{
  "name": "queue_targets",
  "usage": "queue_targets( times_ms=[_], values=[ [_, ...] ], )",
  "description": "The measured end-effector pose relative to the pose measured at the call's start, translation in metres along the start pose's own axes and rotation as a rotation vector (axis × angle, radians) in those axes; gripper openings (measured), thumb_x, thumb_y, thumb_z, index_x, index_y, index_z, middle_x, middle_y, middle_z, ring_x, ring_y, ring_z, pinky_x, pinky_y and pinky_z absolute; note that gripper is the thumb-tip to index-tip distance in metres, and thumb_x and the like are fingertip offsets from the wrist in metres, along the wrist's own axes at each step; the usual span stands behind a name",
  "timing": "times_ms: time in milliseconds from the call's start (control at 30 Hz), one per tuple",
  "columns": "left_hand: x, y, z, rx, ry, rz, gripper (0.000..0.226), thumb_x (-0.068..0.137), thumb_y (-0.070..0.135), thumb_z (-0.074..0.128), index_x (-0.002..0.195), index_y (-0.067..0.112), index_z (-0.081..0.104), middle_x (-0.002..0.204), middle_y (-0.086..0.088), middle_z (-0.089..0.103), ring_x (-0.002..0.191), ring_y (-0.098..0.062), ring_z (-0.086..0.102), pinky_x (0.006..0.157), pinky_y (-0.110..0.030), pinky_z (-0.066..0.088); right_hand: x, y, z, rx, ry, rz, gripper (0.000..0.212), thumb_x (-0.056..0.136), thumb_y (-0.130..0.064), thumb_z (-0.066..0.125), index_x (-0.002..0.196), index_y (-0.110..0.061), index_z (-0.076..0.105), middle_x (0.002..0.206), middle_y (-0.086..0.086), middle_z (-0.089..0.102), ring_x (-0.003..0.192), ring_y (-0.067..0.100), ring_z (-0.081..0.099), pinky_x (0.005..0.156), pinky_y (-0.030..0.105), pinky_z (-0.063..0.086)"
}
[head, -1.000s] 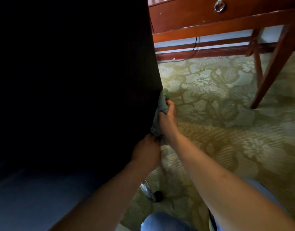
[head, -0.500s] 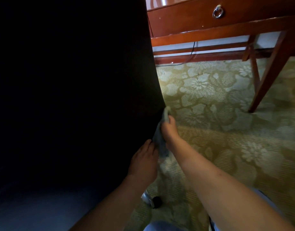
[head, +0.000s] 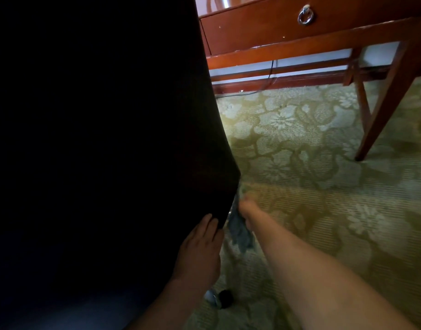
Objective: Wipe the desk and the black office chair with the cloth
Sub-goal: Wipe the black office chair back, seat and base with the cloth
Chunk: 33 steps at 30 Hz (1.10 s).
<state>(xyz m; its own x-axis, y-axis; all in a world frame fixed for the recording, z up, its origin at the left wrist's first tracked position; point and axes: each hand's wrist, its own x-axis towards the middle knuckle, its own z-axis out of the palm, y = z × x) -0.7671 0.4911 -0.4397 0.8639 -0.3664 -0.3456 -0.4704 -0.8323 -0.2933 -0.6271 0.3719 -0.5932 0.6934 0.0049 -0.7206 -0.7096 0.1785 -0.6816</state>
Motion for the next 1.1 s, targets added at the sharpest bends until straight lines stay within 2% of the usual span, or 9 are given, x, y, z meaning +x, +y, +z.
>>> queue_targets(
  times_ms=[100, 200, 300, 400, 533, 667, 867, 967, 1100],
  values=[
    [-0.005, 0.001, -0.009, -0.016, 0.016, 0.009, 0.061, 0.097, 0.030, 0.039, 0.154, 0.014, 0.025, 0.164, -0.008, 0.014, 0.153, -0.026, -0.005, 0.123, -0.040, 0.008, 0.009, 0.019, 0.012, 0.138, -0.033, 0.127, 0.037, 0.101, -0.041, 0.054, 0.122, -0.012, 0.063, 0.117, 0.019, 0.069, 0.105, 0.035, 0.068, 0.092, 0.046, 0.058],
    [-0.007, 0.001, -0.009, -0.042, 0.016, -0.007, 0.062, 0.095, 0.031, 0.041, 0.153, 0.013, 0.029, 0.163, -0.009, 0.019, 0.153, -0.026, -0.001, 0.123, -0.040, 0.012, -0.005, -0.012, 0.010, 0.182, 0.078, 0.029, 0.048, 0.088, -0.058, 0.054, 0.106, -0.016, 0.067, 0.107, 0.013, 0.072, 0.093, 0.029, 0.068, 0.091, 0.046, 0.058],
    [-0.009, 0.000, -0.004, -0.082, -0.057, -0.027, 0.060, 0.082, 0.034, 0.055, 0.138, 0.012, 0.053, 0.151, -0.010, 0.045, 0.149, -0.029, 0.025, 0.116, -0.041, 0.033, -0.036, -0.071, -0.007, 0.211, 0.151, -0.160, 0.063, 0.088, -0.076, 0.048, 0.108, -0.021, 0.070, 0.102, 0.001, 0.073, 0.092, 0.022, 0.068, 0.087, 0.038, 0.055],
    [-0.010, -0.001, 0.001, -0.141, -0.001, -0.034, 0.057, 0.069, 0.033, 0.067, 0.122, 0.014, 0.067, 0.138, -0.008, 0.059, 0.140, -0.028, 0.043, 0.107, -0.040, 0.045, -0.071, -0.129, -0.007, 0.143, 0.104, -0.455, 0.037, 0.094, -0.048, 0.055, 0.126, -0.033, 0.068, 0.121, -0.006, 0.071, 0.108, 0.016, 0.066, 0.099, 0.043, 0.054],
    [-0.009, -0.001, 0.007, -0.116, -0.009, -0.020, 0.059, 0.079, 0.030, 0.052, 0.135, 0.011, 0.057, 0.147, -0.010, 0.049, 0.147, -0.030, 0.031, 0.113, -0.043, 0.037, -0.127, -0.184, -0.008, 0.139, 0.000, -0.754, 0.047, 0.087, -0.009, 0.052, 0.125, -0.032, 0.068, 0.122, -0.009, 0.069, 0.113, 0.012, 0.064, 0.099, 0.037, 0.054],
    [-0.014, 0.001, 0.003, -0.187, 0.015, -0.035, 0.057, 0.065, 0.030, 0.070, 0.120, 0.016, 0.070, 0.137, -0.006, 0.060, 0.138, -0.026, 0.047, 0.100, -0.041, 0.051, -0.135, -0.197, -0.013, 0.126, -0.030, -0.906, 0.053, 0.085, -0.005, 0.049, 0.126, -0.033, 0.066, 0.125, -0.006, 0.067, 0.117, 0.013, 0.062, 0.101, 0.038, 0.052],
    [-0.013, -0.002, 0.007, -0.036, 0.002, 0.007, 0.064, 0.081, 0.029, 0.031, 0.138, 0.010, 0.054, 0.148, -0.009, 0.047, 0.148, -0.028, 0.026, 0.118, -0.043, 0.028, -0.084, -0.100, -0.012, -0.124, 0.130, -0.484, 0.049, 0.096, -0.014, 0.046, 0.141, -0.033, 0.050, 0.135, 0.008, 0.046, 0.115, 0.029, 0.053, 0.091, 0.037, 0.044],
    [-0.016, -0.003, 0.004, -0.109, 0.046, -0.016, 0.053, 0.077, 0.027, 0.044, 0.124, 0.015, 0.067, 0.138, -0.005, 0.057, 0.141, -0.026, 0.041, 0.111, -0.038, 0.041, -0.079, -0.071, -0.009, -0.093, 0.144, -0.382, 0.047, 0.099, -0.019, 0.047, 0.144, -0.033, 0.042, 0.129, 0.001, 0.041, 0.106, 0.022, 0.049, 0.088, 0.038, 0.043],
    [-0.021, -0.001, 0.002, -0.128, 0.057, -0.013, 0.056, 0.077, 0.025, 0.051, 0.131, 0.015, 0.062, 0.141, -0.003, 0.054, 0.144, -0.024, 0.036, 0.112, -0.039, 0.039, -0.079, -0.038, -0.006, 0.226, 0.061, -0.160, 0.034, 0.100, -0.048, 0.052, 0.125, -0.025, 0.056, 0.107, 0.006, 0.068, 0.100, 0.027, 0.066, 0.093, 0.046, 0.056]
  ],
)
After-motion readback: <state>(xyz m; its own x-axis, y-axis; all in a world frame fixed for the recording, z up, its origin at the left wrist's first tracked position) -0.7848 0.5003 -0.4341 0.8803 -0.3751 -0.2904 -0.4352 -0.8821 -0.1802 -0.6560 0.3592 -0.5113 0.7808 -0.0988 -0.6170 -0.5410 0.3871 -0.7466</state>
